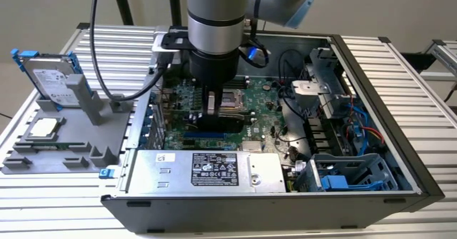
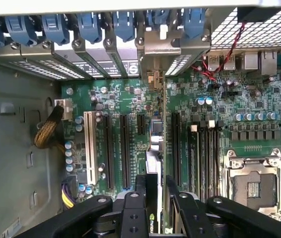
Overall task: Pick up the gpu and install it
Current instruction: 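Insert the gpu into the slot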
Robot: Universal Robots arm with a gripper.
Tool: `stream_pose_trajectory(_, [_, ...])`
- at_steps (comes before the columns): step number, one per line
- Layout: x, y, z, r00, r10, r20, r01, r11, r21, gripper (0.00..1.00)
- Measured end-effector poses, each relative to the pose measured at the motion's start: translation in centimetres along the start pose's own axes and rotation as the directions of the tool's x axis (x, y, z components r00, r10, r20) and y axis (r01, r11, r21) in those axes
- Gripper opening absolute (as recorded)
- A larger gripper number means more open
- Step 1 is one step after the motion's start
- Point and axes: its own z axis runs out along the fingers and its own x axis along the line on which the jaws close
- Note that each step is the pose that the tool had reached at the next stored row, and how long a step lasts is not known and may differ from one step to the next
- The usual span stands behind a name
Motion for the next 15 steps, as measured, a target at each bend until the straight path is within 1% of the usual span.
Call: stream_pose_trajectory(15, [0.06, 0.38, 0.54, 1.0000, 0.000, -0.0008, 0.000, 1.0000, -0.0072, 0.00])
